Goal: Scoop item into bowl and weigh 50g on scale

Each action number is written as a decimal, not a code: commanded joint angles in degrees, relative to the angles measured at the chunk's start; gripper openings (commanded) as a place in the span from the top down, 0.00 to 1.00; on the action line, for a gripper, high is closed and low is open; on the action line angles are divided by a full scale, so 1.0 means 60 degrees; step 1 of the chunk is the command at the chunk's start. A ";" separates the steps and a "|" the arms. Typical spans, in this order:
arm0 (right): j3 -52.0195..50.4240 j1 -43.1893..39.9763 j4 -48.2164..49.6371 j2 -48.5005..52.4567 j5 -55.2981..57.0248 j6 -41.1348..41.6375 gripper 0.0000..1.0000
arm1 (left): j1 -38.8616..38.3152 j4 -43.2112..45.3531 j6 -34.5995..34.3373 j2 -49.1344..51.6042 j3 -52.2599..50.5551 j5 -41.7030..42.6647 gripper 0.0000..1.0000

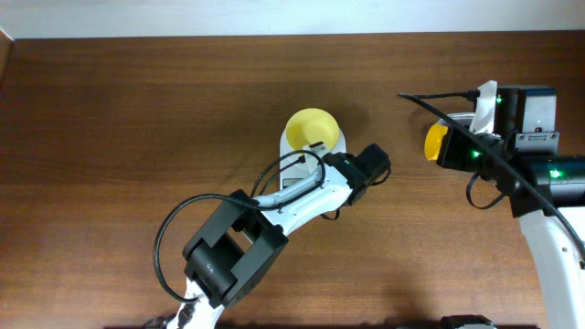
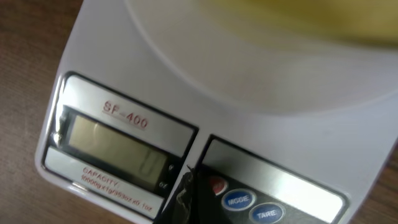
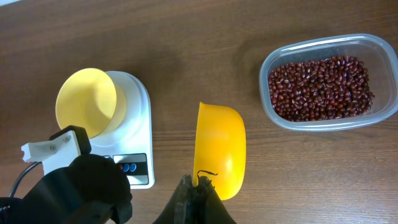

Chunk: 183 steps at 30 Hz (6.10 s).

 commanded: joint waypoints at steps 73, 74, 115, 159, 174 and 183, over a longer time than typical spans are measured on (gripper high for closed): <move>0.0189 -0.0058 0.0073 -0.0142 0.0117 -0.0361 0.96 | -0.0291 -0.0073 0.1636 -0.0142 0.0229 0.0776 1.00; 0.0189 -0.0058 0.0069 -0.0142 0.0117 -0.0361 0.96 | -0.0262 -0.0080 0.1636 -0.0142 0.0229 0.0776 1.00; 0.0189 -0.0058 -0.0004 0.0106 0.0572 -0.0707 0.96 | 0.2790 -0.2896 1.3285 -0.3927 0.1100 0.1603 0.01; 0.0189 -0.0058 -0.1155 0.0506 0.0073 -0.1435 0.96 | 0.2787 -0.2889 1.3285 -0.3927 0.1100 0.1636 0.01; 0.0189 -0.0058 -0.0965 0.0506 0.0113 -0.1443 0.96 | 0.2991 -0.1031 1.4429 -0.5461 0.1086 0.4787 0.01; 0.0189 -0.0058 -0.0922 0.0506 0.0117 -0.1585 0.96 | 0.4036 0.0820 1.4641 -0.8291 -0.2750 0.5799 0.01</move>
